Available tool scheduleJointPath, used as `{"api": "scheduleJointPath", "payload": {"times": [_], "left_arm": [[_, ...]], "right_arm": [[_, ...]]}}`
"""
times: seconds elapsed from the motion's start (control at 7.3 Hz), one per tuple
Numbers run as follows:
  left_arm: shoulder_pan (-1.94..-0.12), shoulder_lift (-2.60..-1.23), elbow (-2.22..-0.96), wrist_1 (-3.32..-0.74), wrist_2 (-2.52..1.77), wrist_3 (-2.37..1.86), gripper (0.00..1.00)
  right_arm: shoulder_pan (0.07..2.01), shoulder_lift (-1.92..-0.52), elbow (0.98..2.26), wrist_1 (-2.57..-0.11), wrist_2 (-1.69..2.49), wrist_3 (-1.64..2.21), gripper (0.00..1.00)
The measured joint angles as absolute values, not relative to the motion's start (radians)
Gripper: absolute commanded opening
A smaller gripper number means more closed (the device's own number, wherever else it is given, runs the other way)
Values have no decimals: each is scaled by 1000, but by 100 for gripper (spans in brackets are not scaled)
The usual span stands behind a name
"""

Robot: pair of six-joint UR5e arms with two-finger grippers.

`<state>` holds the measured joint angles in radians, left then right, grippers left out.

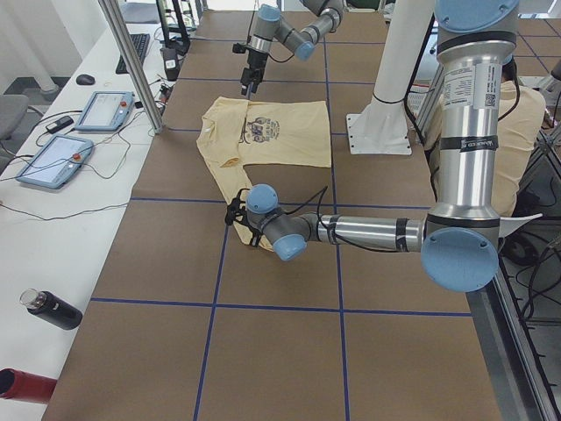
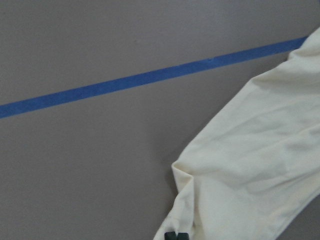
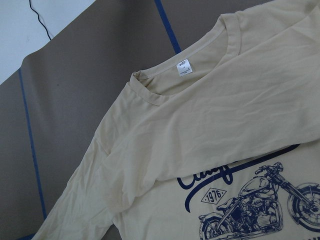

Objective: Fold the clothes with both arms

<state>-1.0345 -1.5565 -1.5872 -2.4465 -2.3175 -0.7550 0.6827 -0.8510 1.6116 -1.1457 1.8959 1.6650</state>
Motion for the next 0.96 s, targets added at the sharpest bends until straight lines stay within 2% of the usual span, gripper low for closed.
{"api": "scheduleJointPath", "payload": {"times": [0.27,0.55,0.82,0.96], "left_arm": [[-975,-1703,-1646,-2442,-2321,-1055,0],[-842,-1940,-1646,-2348,-2238,-1357,0],[-743,-2181,-1609,-2186,-2124,-1493,0],[-723,-2292,-1548,-2157,-2097,-1537,0]], "right_arm": [[740,-975,1712,-1146,1959,1656,100],[806,-1123,1802,-1146,2012,1600,100],[855,-1217,1823,-1147,2037,1483,100],[869,-1246,1823,-1148,2041,1440,100]]}}
